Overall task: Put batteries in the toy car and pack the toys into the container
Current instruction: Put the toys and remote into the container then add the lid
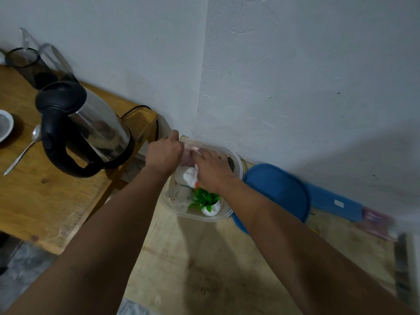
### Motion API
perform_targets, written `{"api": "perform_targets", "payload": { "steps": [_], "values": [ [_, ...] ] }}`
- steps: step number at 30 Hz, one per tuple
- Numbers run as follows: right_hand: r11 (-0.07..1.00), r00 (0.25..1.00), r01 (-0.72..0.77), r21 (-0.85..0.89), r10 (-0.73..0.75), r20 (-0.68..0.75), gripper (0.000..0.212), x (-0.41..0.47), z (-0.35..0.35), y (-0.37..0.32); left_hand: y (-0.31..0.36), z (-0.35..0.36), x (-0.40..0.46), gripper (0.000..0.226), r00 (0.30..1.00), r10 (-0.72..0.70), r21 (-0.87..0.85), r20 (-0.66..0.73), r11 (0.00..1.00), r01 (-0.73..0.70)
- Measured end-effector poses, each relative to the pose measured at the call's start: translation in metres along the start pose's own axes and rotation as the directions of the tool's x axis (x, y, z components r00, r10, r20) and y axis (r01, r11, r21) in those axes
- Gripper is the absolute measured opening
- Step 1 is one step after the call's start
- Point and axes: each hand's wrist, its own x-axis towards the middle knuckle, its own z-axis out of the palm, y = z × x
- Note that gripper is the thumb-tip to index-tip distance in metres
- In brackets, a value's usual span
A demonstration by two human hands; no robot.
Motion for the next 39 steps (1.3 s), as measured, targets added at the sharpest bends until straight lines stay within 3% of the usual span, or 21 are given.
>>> {"api": "perform_targets", "payload": {
  "steps": [4,8,13,22,25,29,34,37,39],
  "values": [
    [0.968,0.986,-0.131,0.214,0.149,-0.071,0.043,0.008,0.0,0.0,0.005,-0.005,0.003,0.01,0.999,-0.024,0.029,0.047,0.999,0.022],
    [0.94,0.976,-0.157,0.303,0.194,-0.098,0.034,0.012,0.001,0.003,0.009,-0.005,0.005,0.009,0.996,-0.031,0.022,0.08,0.999,0.03],
    [0.915,0.964,-0.065,0.398,0.161,-0.212,0.016,0.006,0.002,0.003,0.01,-0.006,0.007,0.008,0.993,-0.04,0.019,0.112,0.999,0.038],
    [0.888,0.877,0.144,0.436,0.089,-0.471,0.021,-0.015,0.003,0.01,0.014,-0.007,0.009,0.02,0.99,-0.04,0.02,0.132,0.999,0.037],
    [0.957,0.899,0.022,0.289,0.107,-0.425,0.025,-0.01,0.004,0.014,0.007,-0.001,0.006,0.025,0.99,-0.026,-0.065,0.139,0.997,0.035],
    [0.992,0.971,-0.122,0.012,0.122,-0.204,0.037,-0.008,0.003,0.015,-0.001,0.002,-0.009,0.032,0.996,-0.063,-0.314,0.07,0.946,0.082],
    [0.984,0.982,-0.18,0.005,0.18,-0.048,0.043,-0.011,-0.014,0.008,0.008,0.002,-0.033,0.048,0.958,-0.286,-0.512,0.015,0.821,0.253],
    [0.97,0.962,-0.181,0.16,0.209,-0.178,0.037,-0.027,-0.027,0.014,0.011,-0.003,-0.045,0.041,0.923,-0.377,-0.561,0.072,0.75,0.35],
    [0.942,0.909,-0.189,0.279,0.275,-0.313,0.029,-0.049,-0.033,0.027,0.013,-0.007,-0.053,0.039,0.9,-0.422,-0.582,0.111,0.706,0.403]
  ]
}}
